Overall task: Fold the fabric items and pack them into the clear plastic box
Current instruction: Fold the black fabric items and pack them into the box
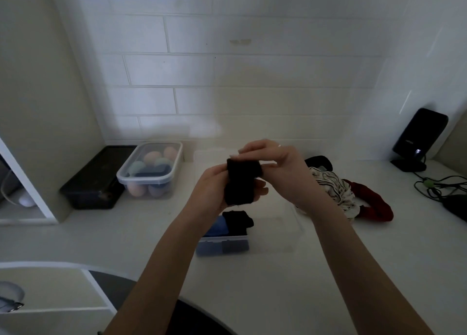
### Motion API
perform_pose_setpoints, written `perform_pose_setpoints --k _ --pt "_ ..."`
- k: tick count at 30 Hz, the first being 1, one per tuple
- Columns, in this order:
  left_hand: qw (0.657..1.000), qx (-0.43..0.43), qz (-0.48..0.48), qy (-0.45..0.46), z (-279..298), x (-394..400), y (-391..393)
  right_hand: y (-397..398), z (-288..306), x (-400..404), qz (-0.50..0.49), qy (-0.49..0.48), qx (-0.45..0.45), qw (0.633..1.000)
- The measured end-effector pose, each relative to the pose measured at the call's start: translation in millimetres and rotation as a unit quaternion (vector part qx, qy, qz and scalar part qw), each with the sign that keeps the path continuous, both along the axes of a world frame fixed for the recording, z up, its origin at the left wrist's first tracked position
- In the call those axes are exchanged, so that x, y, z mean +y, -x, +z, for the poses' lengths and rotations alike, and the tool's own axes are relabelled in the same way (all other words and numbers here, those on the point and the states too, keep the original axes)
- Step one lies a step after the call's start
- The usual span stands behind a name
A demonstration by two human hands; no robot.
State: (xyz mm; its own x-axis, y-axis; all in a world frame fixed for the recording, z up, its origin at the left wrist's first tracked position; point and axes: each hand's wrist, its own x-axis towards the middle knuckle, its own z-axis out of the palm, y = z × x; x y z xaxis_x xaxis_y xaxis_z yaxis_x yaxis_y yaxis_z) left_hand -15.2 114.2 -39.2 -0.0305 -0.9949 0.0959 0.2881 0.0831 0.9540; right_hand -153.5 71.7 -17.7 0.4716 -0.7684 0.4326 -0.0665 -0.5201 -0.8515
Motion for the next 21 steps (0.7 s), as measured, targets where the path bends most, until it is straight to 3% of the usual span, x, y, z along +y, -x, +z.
perform_pose_setpoints --k 4,10,13,16,19,21 --pt "0.998 0.064 -0.009 -0.018 0.5 -1.4 -4.8 -1.2 -2.3 0.4 0.018 -0.006 0.012 1.0" --pt "0.977 0.2 -0.033 -0.065 -4.0 1.0 -9.9 -3.8 -9.9 -4.4 -0.045 0.14 0.102 0.984" --pt "0.983 0.159 -0.062 -0.066 0.7 3.6 -12.4 -4.1 -12.6 -7.8 -0.056 0.168 0.15 0.973" --pt "0.998 0.048 -0.023 -0.035 1.8 4.1 -10.6 -7.0 -11.6 -5.2 -0.067 0.081 0.081 0.991" --pt "0.999 -0.01 0.028 -0.037 -3.1 2.2 -10.7 -5.1 -4.9 -5.4 -0.076 -0.122 -0.041 0.989" --pt "0.998 -0.036 0.034 -0.038 -5.6 0.9 -10.7 -2.2 -4.0 -6.6 -0.061 -0.162 0.022 0.985"
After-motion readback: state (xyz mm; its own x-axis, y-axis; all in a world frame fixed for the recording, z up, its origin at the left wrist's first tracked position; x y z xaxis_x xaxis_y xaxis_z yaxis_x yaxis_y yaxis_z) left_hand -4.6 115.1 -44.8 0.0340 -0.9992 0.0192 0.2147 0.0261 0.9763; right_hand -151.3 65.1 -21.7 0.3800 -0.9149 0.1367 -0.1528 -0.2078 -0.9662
